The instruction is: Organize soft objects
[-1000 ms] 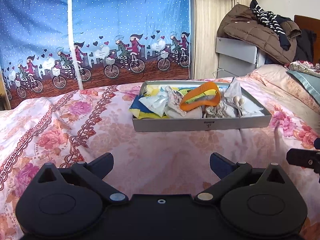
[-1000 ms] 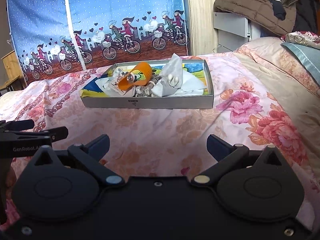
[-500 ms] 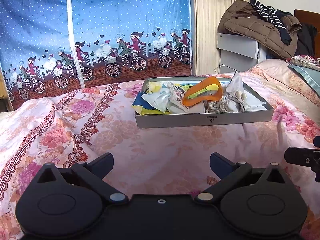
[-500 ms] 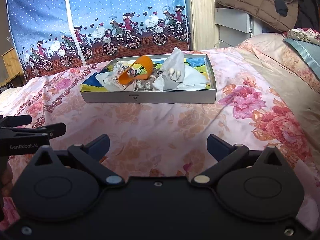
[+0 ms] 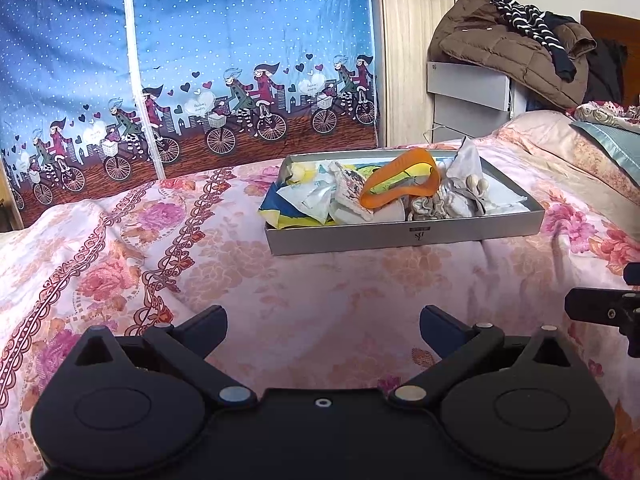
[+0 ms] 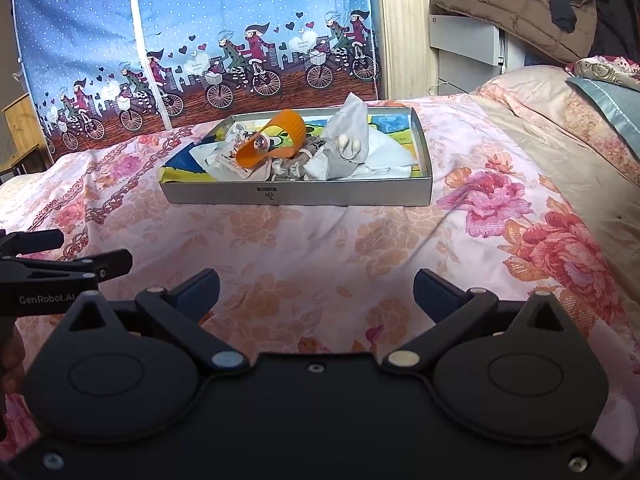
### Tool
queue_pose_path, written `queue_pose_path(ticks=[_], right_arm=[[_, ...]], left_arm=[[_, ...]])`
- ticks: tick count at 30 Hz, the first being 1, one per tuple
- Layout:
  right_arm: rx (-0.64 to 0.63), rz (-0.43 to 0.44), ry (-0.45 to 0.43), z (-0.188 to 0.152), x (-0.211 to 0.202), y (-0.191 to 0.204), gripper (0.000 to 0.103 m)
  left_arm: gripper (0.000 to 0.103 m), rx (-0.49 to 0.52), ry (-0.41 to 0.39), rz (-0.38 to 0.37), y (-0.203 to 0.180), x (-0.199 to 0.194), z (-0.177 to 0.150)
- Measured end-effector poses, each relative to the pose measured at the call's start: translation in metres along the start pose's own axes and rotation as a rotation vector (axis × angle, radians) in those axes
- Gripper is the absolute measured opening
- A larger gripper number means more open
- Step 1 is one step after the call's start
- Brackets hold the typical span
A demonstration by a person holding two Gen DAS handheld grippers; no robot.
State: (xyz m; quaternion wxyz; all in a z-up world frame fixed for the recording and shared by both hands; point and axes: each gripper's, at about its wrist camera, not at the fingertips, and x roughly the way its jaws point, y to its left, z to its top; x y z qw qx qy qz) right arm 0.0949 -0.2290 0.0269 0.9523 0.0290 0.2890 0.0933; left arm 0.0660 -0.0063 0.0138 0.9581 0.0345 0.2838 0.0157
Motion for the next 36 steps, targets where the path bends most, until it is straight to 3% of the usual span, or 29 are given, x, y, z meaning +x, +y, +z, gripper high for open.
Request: queue_pose_path(ticks=[36], right_arm=[[-0.001,0.0,0.002,0.0003,0.0009,-0.0006,0.103]], left_arm=[[0.102,0.019,0.016,-0.013,-0.0014,0.0031,-0.0032]])
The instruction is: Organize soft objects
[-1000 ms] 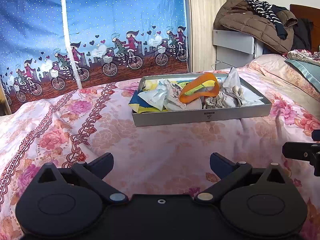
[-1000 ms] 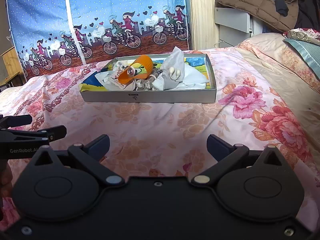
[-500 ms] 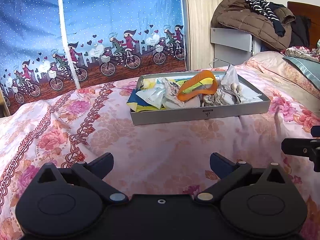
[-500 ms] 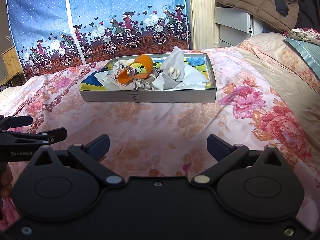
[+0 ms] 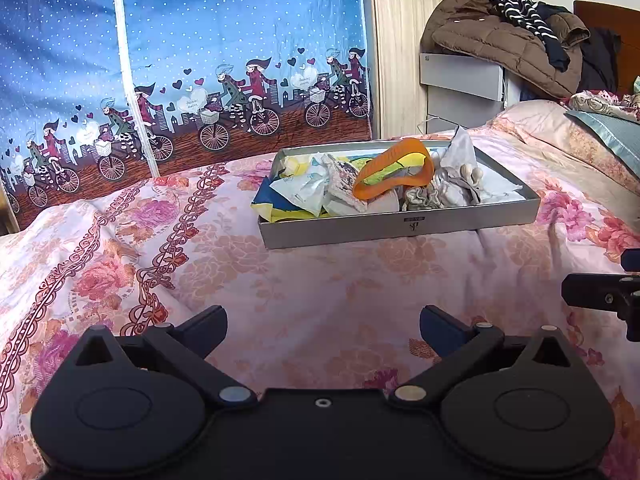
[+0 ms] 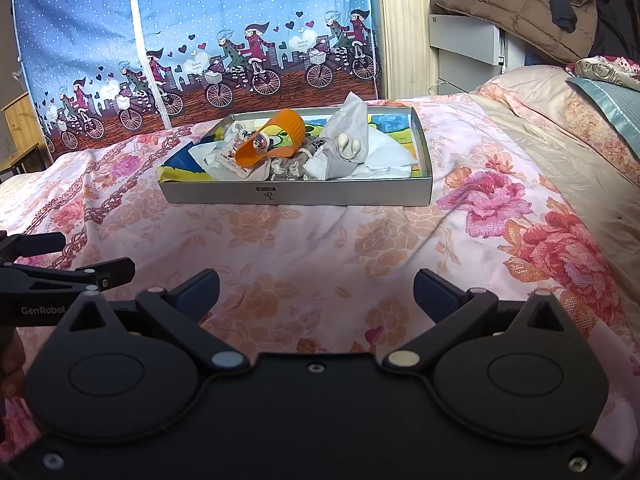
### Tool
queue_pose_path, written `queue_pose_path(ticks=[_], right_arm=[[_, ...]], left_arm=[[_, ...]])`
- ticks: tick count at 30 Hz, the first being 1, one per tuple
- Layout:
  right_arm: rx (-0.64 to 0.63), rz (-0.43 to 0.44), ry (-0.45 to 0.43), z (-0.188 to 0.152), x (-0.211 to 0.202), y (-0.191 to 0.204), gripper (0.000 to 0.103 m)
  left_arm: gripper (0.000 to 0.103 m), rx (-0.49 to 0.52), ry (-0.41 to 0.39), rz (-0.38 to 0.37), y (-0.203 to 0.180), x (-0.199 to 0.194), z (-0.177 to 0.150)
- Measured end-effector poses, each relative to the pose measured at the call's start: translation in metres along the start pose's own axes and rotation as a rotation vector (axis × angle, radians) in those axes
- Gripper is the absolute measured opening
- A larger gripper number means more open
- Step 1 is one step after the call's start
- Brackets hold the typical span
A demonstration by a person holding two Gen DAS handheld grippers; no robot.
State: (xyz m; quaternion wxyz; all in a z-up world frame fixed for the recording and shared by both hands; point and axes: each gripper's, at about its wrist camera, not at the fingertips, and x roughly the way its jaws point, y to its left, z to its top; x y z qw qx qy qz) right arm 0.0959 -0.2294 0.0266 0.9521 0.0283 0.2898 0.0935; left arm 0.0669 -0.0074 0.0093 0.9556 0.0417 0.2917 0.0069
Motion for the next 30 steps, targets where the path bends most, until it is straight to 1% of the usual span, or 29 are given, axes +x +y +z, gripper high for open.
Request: queue_pose_path(ticks=[30], right_arm=[[0.001,0.0,0.005,0.0,0.0029,-0.0023,0.103]], left_arm=[[0.102,0.007,0.007,-0.004,-0.0003,0.0031,-0.0009]])
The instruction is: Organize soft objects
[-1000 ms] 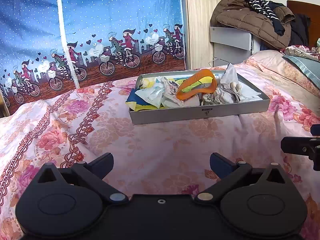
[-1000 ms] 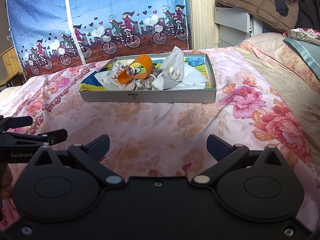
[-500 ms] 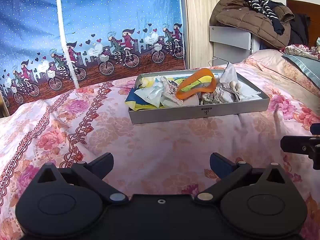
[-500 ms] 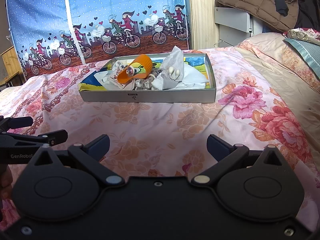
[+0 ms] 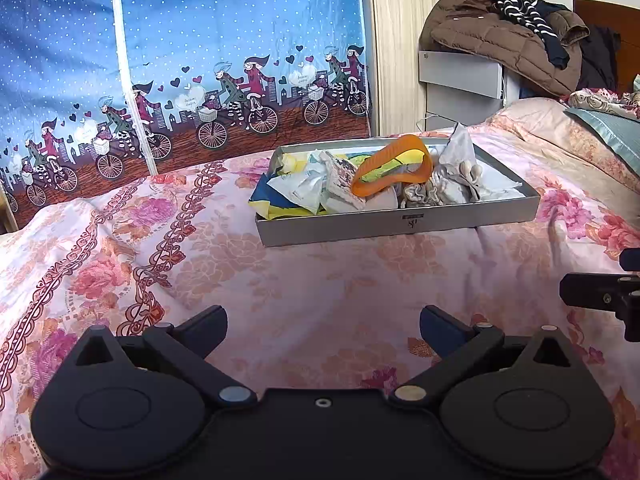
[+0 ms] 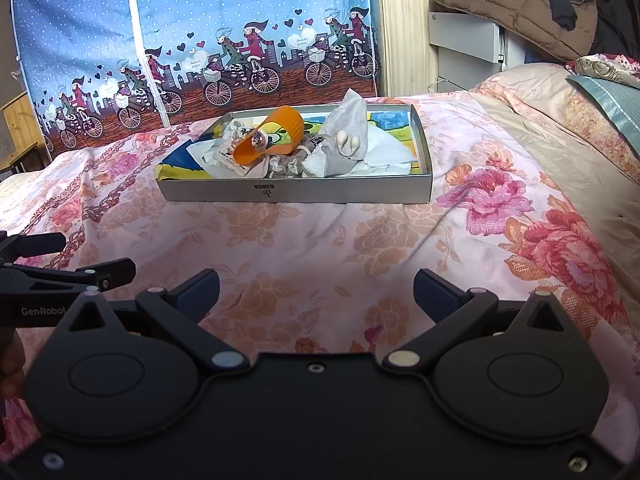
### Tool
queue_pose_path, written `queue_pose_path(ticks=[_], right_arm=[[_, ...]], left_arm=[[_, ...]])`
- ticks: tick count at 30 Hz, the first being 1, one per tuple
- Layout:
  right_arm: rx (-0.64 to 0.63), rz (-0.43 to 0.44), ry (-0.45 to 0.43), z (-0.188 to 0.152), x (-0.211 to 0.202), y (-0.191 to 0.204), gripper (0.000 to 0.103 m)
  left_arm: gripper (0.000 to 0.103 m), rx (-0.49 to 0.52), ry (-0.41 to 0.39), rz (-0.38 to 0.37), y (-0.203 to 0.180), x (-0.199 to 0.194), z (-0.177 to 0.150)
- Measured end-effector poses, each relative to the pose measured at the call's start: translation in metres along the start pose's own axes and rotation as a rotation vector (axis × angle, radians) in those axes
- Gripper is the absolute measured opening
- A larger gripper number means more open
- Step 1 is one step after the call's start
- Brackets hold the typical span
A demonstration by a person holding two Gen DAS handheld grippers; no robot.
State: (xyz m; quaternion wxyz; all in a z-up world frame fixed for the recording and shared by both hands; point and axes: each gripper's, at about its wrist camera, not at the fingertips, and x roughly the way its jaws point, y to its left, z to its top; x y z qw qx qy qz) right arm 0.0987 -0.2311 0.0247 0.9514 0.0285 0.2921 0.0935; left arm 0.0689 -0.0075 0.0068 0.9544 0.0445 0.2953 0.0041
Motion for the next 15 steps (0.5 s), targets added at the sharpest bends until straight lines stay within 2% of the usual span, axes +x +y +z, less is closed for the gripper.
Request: queue_pose_path(ticks=[15], right_arm=[[-0.001,0.0,0.002,-0.0009,0.002,-0.0014,0.103]], left_arm=[[0.102,0.003,0.006,0.0,-0.0005,0.0032,-0.002]])
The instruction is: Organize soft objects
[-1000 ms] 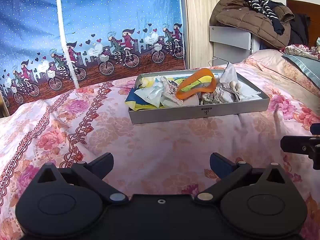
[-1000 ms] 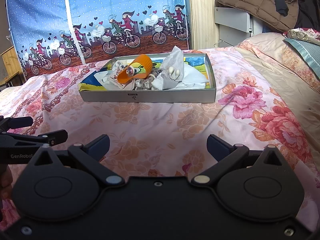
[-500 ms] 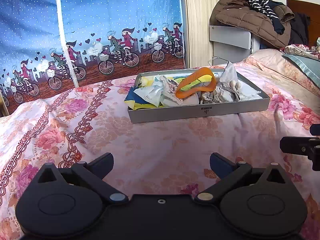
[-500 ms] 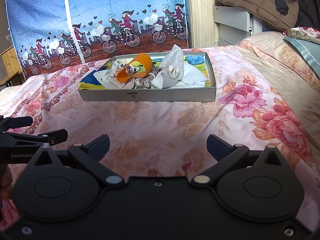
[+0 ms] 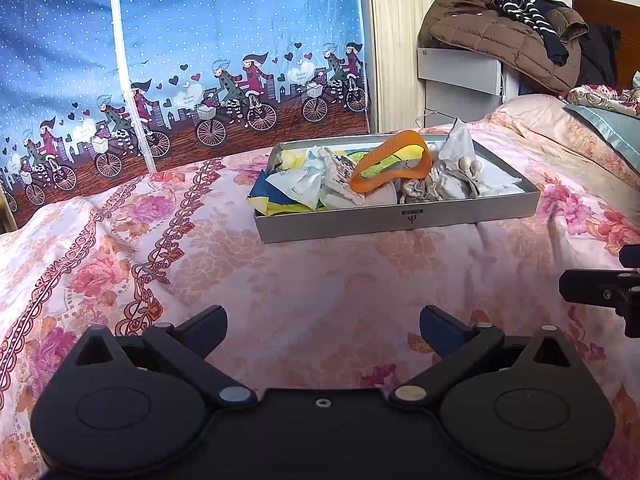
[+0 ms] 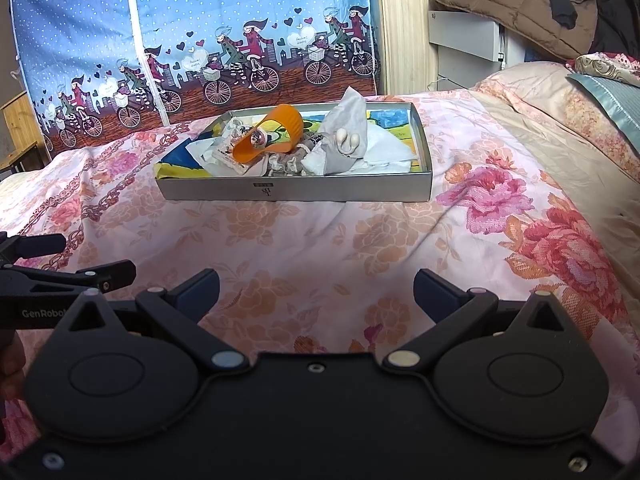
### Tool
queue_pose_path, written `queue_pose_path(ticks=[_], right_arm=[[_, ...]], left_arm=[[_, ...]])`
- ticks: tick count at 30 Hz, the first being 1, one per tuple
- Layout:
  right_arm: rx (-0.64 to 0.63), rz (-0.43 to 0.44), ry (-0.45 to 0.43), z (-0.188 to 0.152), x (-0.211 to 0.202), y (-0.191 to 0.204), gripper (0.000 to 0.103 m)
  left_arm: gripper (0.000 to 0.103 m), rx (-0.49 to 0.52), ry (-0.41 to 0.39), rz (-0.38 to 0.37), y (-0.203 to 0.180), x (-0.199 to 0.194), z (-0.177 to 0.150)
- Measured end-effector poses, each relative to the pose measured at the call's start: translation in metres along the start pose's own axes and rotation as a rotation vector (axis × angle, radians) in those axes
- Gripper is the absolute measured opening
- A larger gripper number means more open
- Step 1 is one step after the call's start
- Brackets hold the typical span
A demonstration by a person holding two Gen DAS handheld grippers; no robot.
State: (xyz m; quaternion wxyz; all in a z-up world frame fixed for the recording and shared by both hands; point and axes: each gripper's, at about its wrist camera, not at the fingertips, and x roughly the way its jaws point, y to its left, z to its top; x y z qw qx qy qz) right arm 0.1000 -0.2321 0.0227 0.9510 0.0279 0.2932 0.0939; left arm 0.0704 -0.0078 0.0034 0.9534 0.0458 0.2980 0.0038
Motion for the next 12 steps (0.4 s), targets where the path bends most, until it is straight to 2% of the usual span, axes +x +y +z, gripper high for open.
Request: queue_pose_path(ticks=[12], right_arm=[[0.001,0.0,0.006,-0.003,0.0012,0.0011,0.103]], left_arm=[[0.102,-0.001,-0.005,-0.002,0.0,0.0009,0.0]])
